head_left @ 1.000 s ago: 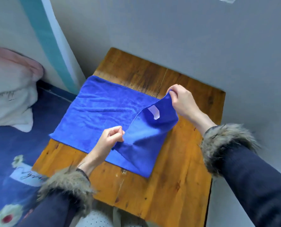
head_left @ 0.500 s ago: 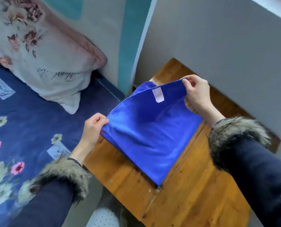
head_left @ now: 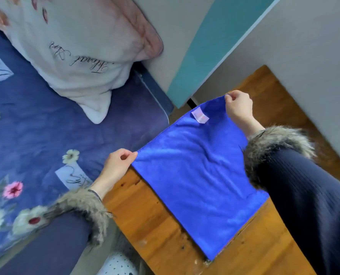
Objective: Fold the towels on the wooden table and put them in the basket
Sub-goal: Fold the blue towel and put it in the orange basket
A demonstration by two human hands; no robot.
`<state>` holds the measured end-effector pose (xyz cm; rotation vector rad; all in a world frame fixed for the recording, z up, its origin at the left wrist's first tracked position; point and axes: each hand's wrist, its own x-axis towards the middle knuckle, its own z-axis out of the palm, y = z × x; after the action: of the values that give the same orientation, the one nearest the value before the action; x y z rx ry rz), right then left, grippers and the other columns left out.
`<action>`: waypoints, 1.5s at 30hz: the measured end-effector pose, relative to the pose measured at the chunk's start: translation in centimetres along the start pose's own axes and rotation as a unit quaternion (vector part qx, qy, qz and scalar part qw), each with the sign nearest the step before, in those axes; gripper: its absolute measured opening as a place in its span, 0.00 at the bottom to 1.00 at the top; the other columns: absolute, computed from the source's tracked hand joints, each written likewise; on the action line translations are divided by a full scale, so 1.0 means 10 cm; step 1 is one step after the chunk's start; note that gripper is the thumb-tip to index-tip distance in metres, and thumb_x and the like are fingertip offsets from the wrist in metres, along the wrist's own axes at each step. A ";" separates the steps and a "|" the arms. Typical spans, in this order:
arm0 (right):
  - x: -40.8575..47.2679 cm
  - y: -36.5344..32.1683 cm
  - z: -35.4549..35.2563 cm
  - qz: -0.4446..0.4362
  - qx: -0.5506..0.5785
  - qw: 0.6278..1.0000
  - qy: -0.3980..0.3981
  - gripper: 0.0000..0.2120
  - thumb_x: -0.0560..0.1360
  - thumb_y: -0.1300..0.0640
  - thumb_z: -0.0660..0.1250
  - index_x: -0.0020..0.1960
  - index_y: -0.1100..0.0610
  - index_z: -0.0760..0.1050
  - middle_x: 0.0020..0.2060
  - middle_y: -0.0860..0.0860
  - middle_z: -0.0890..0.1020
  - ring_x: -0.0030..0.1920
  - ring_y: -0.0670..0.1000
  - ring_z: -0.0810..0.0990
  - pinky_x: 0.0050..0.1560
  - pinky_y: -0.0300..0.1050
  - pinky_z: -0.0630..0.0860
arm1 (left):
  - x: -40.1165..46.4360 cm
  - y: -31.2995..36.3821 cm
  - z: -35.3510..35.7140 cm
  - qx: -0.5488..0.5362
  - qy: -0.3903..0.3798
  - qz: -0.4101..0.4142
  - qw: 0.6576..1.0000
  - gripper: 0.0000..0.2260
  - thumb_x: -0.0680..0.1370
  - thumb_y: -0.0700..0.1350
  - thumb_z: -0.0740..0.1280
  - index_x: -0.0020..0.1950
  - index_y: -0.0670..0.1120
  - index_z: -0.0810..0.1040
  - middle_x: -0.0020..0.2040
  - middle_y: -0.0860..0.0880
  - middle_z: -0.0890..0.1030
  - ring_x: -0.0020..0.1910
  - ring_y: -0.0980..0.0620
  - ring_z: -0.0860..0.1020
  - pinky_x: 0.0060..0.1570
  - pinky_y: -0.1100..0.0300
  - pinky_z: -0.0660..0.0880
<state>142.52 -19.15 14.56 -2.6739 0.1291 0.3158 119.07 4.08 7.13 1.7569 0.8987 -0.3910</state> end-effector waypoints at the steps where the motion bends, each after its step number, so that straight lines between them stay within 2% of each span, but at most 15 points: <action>1: 0.04 0.00 0.07 0.005 -0.009 1.000 -0.014 0.14 0.78 0.60 0.56 0.56 0.62 0.77 0.55 0.60 0.80 0.58 0.59 0.76 0.52 0.42 0.68 | 0.03 -0.01 0.01 0.003 -0.021 -0.013 1.000 0.08 0.77 0.49 0.66 0.45 0.44 0.79 0.42 0.51 0.79 0.43 0.54 0.74 0.39 0.64 0.69; 4: 0.10 0.02 0.21 0.003 -0.036 0.998 -0.054 0.13 0.78 0.61 0.57 0.54 0.63 0.78 0.53 0.61 0.80 0.57 0.60 0.75 0.52 0.44 0.68 | 0.11 -0.03 0.05 -0.015 -0.060 -0.045 0.997 0.07 0.77 0.47 0.66 0.45 0.44 0.79 0.43 0.50 0.79 0.44 0.53 0.75 0.41 0.63 0.69; 7: 0.13 0.09 0.27 -0.021 -0.054 0.998 -0.037 0.11 0.76 0.60 0.59 0.49 0.63 0.79 0.52 0.61 0.78 0.56 0.59 0.74 0.49 0.44 0.67 | 0.15 0.00 0.03 -0.106 -0.097 -0.102 0.984 0.06 0.77 0.45 0.67 0.45 0.43 0.78 0.42 0.46 0.80 0.41 0.51 0.75 0.38 0.59 0.70; 10: 0.12 0.14 0.28 -0.007 -0.045 0.998 -0.033 0.10 0.77 0.59 0.59 0.49 0.63 0.77 0.52 0.60 0.76 0.58 0.58 0.71 0.52 0.44 0.66 | 0.17 0.05 0.00 -0.102 -0.082 -0.101 0.986 0.07 0.75 0.43 0.69 0.47 0.39 0.79 0.45 0.43 0.81 0.43 0.50 0.76 0.44 0.58 0.72; 13: 0.03 0.25 0.27 0.005 -0.053 0.998 -0.040 0.11 0.75 0.62 0.58 0.38 0.64 0.75 0.36 0.58 0.74 0.47 0.59 0.71 0.42 0.48 0.63 | 0.17 0.15 -0.02 -0.064 -0.037 -0.064 0.995 0.07 0.75 0.44 0.69 0.46 0.40 0.78 0.43 0.46 0.80 0.42 0.53 0.76 0.42 0.63 0.71; 15: -0.12 0.38 0.25 0.018 -0.060 0.997 -0.044 0.14 0.74 0.64 0.58 0.30 0.62 0.67 0.27 0.58 0.67 0.36 0.58 0.65 0.34 0.49 0.54 | 0.15 0.24 -0.01 -0.056 -0.034 -0.037 0.997 0.06 0.76 0.44 0.68 0.44 0.41 0.77 0.41 0.47 0.79 0.40 0.54 0.75 0.41 0.65 0.70; 16: -0.20 0.47 0.23 0.030 -0.053 0.997 -0.045 0.14 0.74 0.64 0.58 0.30 0.63 0.67 0.28 0.59 0.67 0.35 0.57 0.64 0.34 0.48 0.52 | 0.13 0.30 0.00 -0.056 -0.032 -0.023 0.998 0.05 0.76 0.44 0.68 0.44 0.42 0.76 0.41 0.48 0.79 0.40 0.54 0.75 0.41 0.65 0.70; 19: -0.54 0.78 0.12 0.094 -0.027 0.995 -0.029 0.11 0.74 0.63 0.59 0.36 0.67 0.74 0.34 0.62 0.74 0.38 0.60 0.69 0.36 0.46 0.56 | 0.10 0.47 0.05 -0.054 -0.028 0.015 0.998 0.04 0.76 0.42 0.67 0.43 0.43 0.76 0.41 0.48 0.79 0.41 0.54 0.76 0.42 0.64 0.72; 23: -1.09 1.28 -0.03 0.203 -0.003 0.979 -0.003 0.11 0.75 0.62 0.60 0.44 0.68 0.78 0.45 0.66 0.80 0.50 0.64 0.76 0.45 0.49 0.68 | 0.05 0.66 0.24 -0.016 -0.063 0.052 0.997 0.04 0.76 0.42 0.67 0.41 0.45 0.76 0.42 0.47 0.80 0.43 0.50 0.77 0.50 0.53 0.75; 29: -1.90 1.98 -0.26 0.367 0.026 0.930 0.007 0.12 0.76 0.63 0.59 0.50 0.69 0.79 0.52 0.67 0.79 0.56 0.65 0.75 0.54 0.49 0.70 | -0.10 0.84 0.77 0.145 -0.164 0.140 0.966 0.11 0.74 0.37 0.68 0.38 0.53 0.76 0.40 0.46 0.80 0.45 0.41 0.79 0.53 0.43 0.76; 31: -2.15 2.19 -0.29 0.427 0.043 0.903 0.005 0.13 0.76 0.64 0.59 0.53 0.69 0.78 0.55 0.67 0.79 0.58 0.65 0.75 0.55 0.48 0.70 | -0.17 0.87 0.99 0.199 -0.189 0.166 0.947 0.11 0.74 0.35 0.67 0.38 0.51 0.76 0.40 0.45 0.80 0.44 0.41 0.79 0.52 0.45 0.76; 34: -2.48 2.43 -0.29 0.491 0.062 0.869 -0.005 0.14 0.76 0.64 0.58 0.55 0.69 0.77 0.56 0.66 0.78 0.60 0.64 0.75 0.56 0.48 0.71 | -0.32 0.91 1.28 0.267 -0.200 0.209 0.919 0.05 0.74 0.36 0.68 0.42 0.46 0.77 0.41 0.45 0.80 0.42 0.46 0.77 0.48 0.57 0.72; 39: -2.83 2.72 -0.36 0.470 0.149 0.862 0.117 0.12 0.77 0.61 0.59 0.49 0.66 0.79 0.50 0.62 0.81 0.54 0.61 0.76 0.45 0.43 0.64 | -0.48 1.05 1.60 0.270 -0.192 0.244 0.911 0.02 0.74 0.39 0.69 0.43 0.45 0.80 0.41 0.48 0.80 0.44 0.49 0.77 0.46 0.59 0.70; 42: -2.80 2.81 -0.44 0.434 0.239 0.854 0.159 0.10 0.77 0.61 0.60 0.48 0.64 0.78 0.47 0.58 0.81 0.50 0.57 0.76 0.45 0.40 0.65 | -0.60 1.15 1.73 0.259 -0.182 0.260 0.912 0.02 0.74 0.40 0.68 0.44 0.45 0.81 0.41 0.49 0.81 0.43 0.51 0.77 0.46 0.60 0.68; 45: -2.65 2.89 -0.51 0.433 0.355 0.809 0.181 0.09 0.77 0.61 0.61 0.50 0.65 0.77 0.46 0.55 0.79 0.46 0.50 0.74 0.40 0.36 0.67 | -0.66 1.18 1.80 0.270 -0.166 0.274 0.908 0.02 0.74 0.40 0.68 0.43 0.45 0.80 0.41 0.49 0.81 0.43 0.51 0.77 0.46 0.59 0.69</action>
<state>113.74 -46.27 13.38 -1.7299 1.3198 -0.0076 126.25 -16.61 12.56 2.2569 0.0184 -0.5755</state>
